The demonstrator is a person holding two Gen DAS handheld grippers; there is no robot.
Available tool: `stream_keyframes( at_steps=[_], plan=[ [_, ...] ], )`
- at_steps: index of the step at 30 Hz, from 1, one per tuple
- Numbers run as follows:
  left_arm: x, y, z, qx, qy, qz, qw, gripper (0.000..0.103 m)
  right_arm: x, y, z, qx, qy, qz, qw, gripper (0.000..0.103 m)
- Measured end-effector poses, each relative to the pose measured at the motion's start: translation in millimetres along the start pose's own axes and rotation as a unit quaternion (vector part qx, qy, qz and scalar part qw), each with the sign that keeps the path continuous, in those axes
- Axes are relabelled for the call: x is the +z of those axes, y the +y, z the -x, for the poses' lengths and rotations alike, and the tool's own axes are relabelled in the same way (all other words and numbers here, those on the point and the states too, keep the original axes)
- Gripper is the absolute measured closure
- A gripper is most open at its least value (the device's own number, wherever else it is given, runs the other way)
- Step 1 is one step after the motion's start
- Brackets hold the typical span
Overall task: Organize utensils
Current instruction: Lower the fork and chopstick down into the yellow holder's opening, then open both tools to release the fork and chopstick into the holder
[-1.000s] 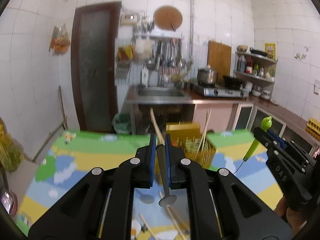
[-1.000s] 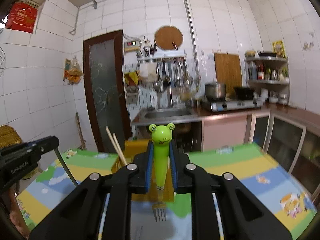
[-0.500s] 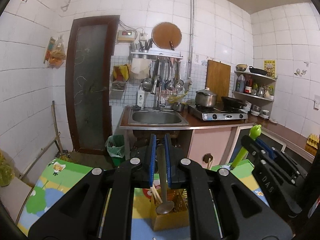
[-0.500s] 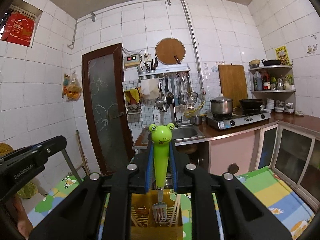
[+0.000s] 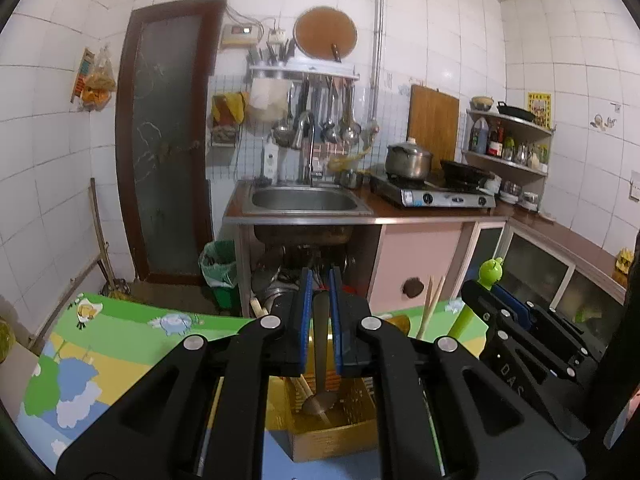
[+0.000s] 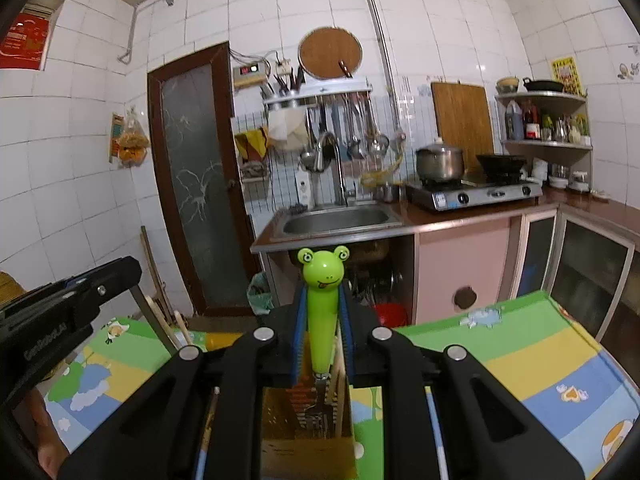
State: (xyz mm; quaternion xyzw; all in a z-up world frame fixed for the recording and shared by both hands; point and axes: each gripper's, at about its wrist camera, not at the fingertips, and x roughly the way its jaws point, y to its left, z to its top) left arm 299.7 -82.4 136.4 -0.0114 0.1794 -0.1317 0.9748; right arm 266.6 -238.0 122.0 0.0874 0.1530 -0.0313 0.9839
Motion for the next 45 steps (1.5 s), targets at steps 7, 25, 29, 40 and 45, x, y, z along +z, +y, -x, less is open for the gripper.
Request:
stream_keyframes(
  at_steps=[7, 25, 29, 40, 45],
  plan=[
    [-24.5, 4.7, -22.6, 0.015, 0.038, 0.000, 0.9992, 0.096, -21.1, -9.0, -21.3, -0.006, 0.039, -0.007, 0.999, 0.087],
    [-17.7, 28.3, 31.5, 0.073, 0.019, 0.009, 0.9971, 0.013, -9.5, -22.7, 4.8, -0.043, 0.048, 0.012, 0.998, 0.029],
    [-22.8, 37.4, 63.6, 0.080, 0.011, 0.023, 0.9965, 0.005, -11.9, -24.6, 26.7, -0.043, 0.048, 0.021, 0.998, 0.024],
    [-115.7, 58.6, 87.2, 0.120, 0.102, 0.013, 0.9874, 0.005, -81.2, -17.7, 58.2, -0.027, 0.107, 0.059, 0.992, 0.024],
    [-157.1, 66.4, 84.1, 0.137, 0.146, 0.023, 0.9795, 0.005, -119.1, -15.2, 57.3, -0.023, 0.140, 0.067, 0.988, 0.024]
  ],
)
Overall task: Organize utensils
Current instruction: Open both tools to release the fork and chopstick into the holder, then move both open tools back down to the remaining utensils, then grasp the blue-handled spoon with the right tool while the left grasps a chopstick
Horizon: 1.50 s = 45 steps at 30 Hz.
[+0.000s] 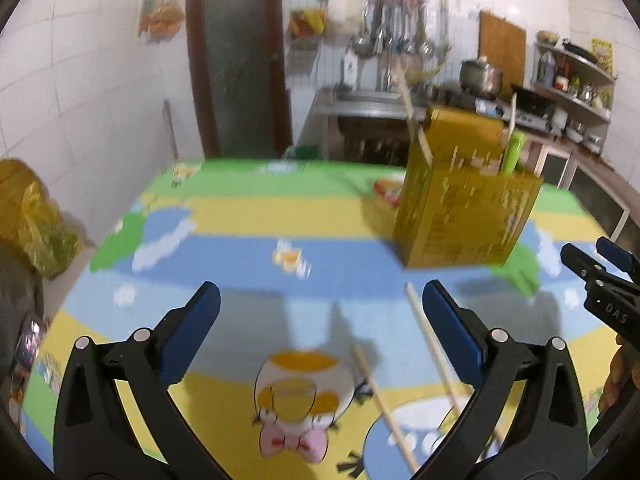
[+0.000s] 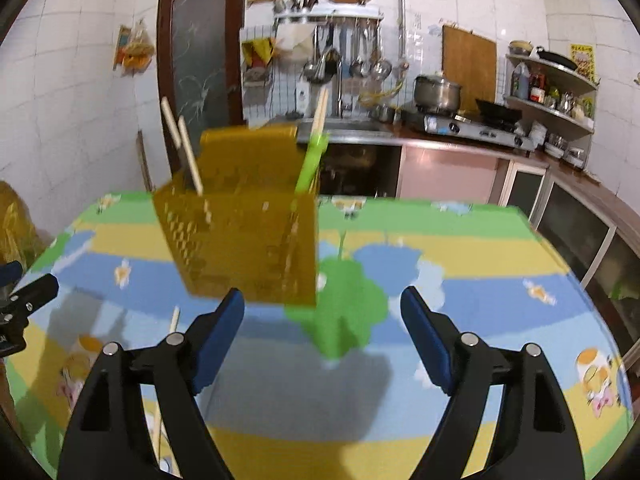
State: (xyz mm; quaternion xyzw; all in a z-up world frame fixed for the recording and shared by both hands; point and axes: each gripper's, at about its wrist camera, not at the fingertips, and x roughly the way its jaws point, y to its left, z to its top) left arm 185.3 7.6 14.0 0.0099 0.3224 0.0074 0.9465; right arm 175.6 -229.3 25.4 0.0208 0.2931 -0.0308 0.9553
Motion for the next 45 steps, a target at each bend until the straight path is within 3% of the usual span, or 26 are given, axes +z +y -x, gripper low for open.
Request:
stream_keyframes(
  at_steps=[10, 22, 29, 34, 37, 45],
  plan=[
    [-48.0, 5.7, -31.2, 0.041, 0.056, 0.011, 0.9975, 0.005, -35.4, 10.3, -21.0, 0.011, 0.046, 0.000, 0.999, 0.024],
    [-54.7, 5.0, -63.4, 0.034, 0.116, 0.030, 0.9922, 0.005, -47.0, 43.6, -37.1, 0.033, 0.112, 0.009, 0.993, 0.026],
    [-56.4, 7.1, -66.1, 0.024, 0.122, 0.044, 0.9913, 0.005, -58.1, 65.5, -44.4, 0.046, 0.153, 0.021, 0.987, 0.051],
    [-57.7, 11.4, -70.1, 0.030, 0.133, 0.059, 0.9889, 0.005, -60.8, 77.4, -39.9, 0.047, 0.151, 0.038, 0.987, 0.079],
    [-57.3, 10.3, -63.4, 0.028, 0.117, 0.058, 0.9910, 0.005, -61.2, 78.7, -38.6, 0.056, 0.150, 0.043, 0.986, 0.091],
    [-54.7, -11.7, -57.4, 0.012, 0.123, 0.046, 0.9912, 0.005, -61.2, 59.0, -37.5, 0.062, 0.150, 0.031, 0.986, 0.093]
  ],
)
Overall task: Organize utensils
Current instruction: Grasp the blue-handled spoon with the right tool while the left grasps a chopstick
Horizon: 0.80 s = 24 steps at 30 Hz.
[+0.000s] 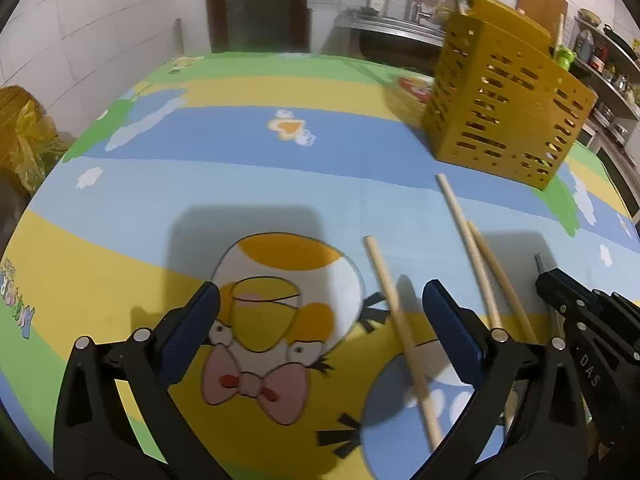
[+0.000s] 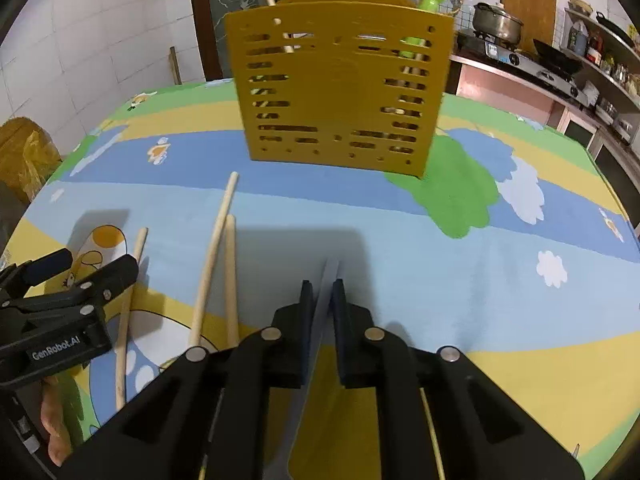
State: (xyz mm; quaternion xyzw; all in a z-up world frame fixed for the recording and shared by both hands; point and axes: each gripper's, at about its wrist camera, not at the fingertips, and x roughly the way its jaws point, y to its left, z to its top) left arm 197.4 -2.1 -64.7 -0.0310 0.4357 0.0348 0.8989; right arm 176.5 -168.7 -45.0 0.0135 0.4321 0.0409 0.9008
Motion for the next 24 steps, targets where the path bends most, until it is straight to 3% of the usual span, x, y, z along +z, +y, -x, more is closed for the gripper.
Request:
stream_keyframes(
  at_steps=[3, 8, 19, 24],
  plan=[
    [1.0, -7.5, -3.6, 0.006, 0.006, -0.002, 1.0000, 0.006, -1.0, -12.7, 1.1, 0.003, 0.000, -0.014, 1.000, 0.093],
    [-0.7, -22.1, -10.0, 0.011, 0.018, -0.022, 0.9995, 0.023, -1.8, -27.9, 1.8, 0.012, 0.002, -0.032, 0.999, 0.093],
    [10.3, -45.8, -9.5, -0.014, 0.039, -0.063, 0.9972, 0.077, -2.1, -23.0, 0.5, -0.002, 0.006, -0.019, 1.000, 0.092],
    [12.8, -50.7, -11.2, -0.023, 0.038, -0.070, 0.9965, 0.094, -0.4, -19.8, -1.0, -0.012, 0.007, -0.009, 1.000, 0.092]
  ],
)
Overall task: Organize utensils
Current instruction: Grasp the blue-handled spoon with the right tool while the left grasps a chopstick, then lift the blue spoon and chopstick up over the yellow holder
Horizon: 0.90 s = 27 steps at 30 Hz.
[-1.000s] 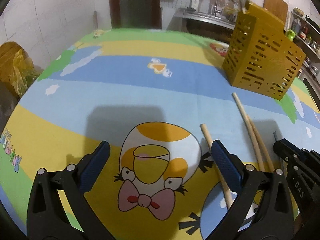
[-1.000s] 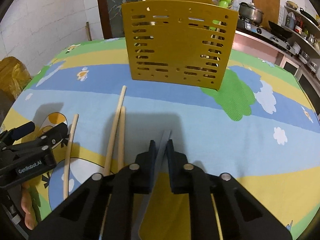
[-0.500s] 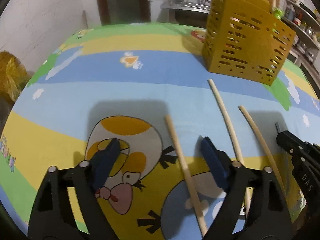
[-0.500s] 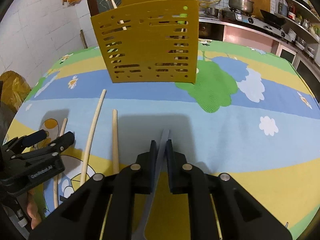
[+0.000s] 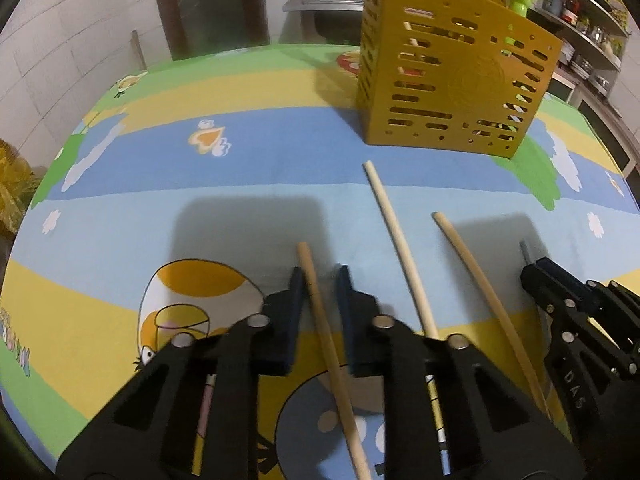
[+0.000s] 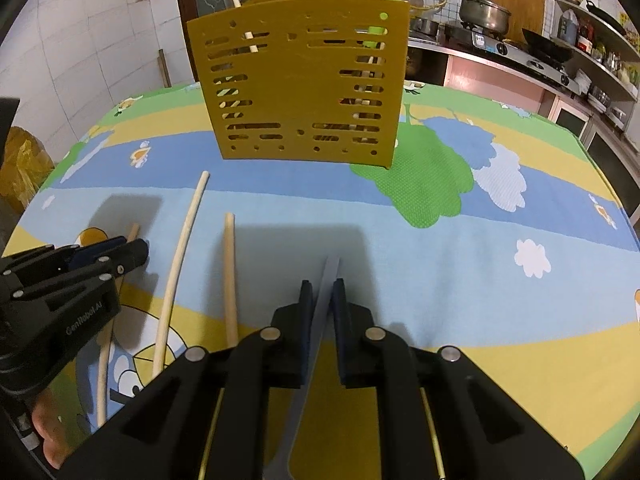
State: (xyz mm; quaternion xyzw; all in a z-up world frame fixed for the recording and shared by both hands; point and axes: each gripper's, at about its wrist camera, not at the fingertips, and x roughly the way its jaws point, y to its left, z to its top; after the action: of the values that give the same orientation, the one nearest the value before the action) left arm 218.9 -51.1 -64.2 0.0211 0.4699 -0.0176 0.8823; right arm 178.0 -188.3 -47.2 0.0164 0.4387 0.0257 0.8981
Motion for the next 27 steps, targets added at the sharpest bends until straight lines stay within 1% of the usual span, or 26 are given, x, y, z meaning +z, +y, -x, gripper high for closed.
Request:
stream_keyframes(
  at_steps=[1, 5, 7, 10, 15, 19, 22, 27],
  plan=[
    [0.5, -0.6, -0.3, -0.003, -0.001, -0.001, 1.0000, 0.096, 0.5, 0.5, -0.2, -0.001, 0.000, 0.001, 1.000, 0.093],
    [-0.5, -1.5, 0.6, -0.005, -0.004, -0.001, 1.0000, 0.096, 1.0, -1.5, 0.4, 0.004, 0.001, -0.005, 1.000, 0.093],
    [-0.6, 1.6, 1.6, -0.015, -0.004, 0.005, 0.9999, 0.097, 1.6, -4.8, 2.5, 0.010, -0.001, -0.017, 1.000, 0.094],
    [-1.1, 6.1, 9.1, -0.028, -0.012, 0.015, 0.9994, 0.098, 3.5, -6.5, 12.6, 0.010, -0.017, -0.021, 1.000, 0.094],
    [0.7, 10.6, 35.5, -0.028, -0.054, 0.017, 0.9980, 0.099, 4.7, -10.1, 34.8, 0.007, -0.056, -0.029, 0.998, 0.095],
    [3.4, 15.0, 61.7, -0.027, -0.098, 0.015, 0.9947, 0.098, 5.7, -15.7, 51.8, 0.008, -0.086, -0.042, 0.995, 0.095],
    [5.7, 19.5, 82.5, -0.029, -0.130, 0.017, 0.9910, 0.098, 7.6, -20.3, 66.1, 0.008, -0.113, -0.051, 0.992, 0.096],
    [8.4, 25.0, 116.8, -0.032, -0.182, 0.020, 0.9825, 0.098, 11.2, -27.2, 90.7, 0.007, -0.159, -0.062, 0.985, 0.096]
  ],
)
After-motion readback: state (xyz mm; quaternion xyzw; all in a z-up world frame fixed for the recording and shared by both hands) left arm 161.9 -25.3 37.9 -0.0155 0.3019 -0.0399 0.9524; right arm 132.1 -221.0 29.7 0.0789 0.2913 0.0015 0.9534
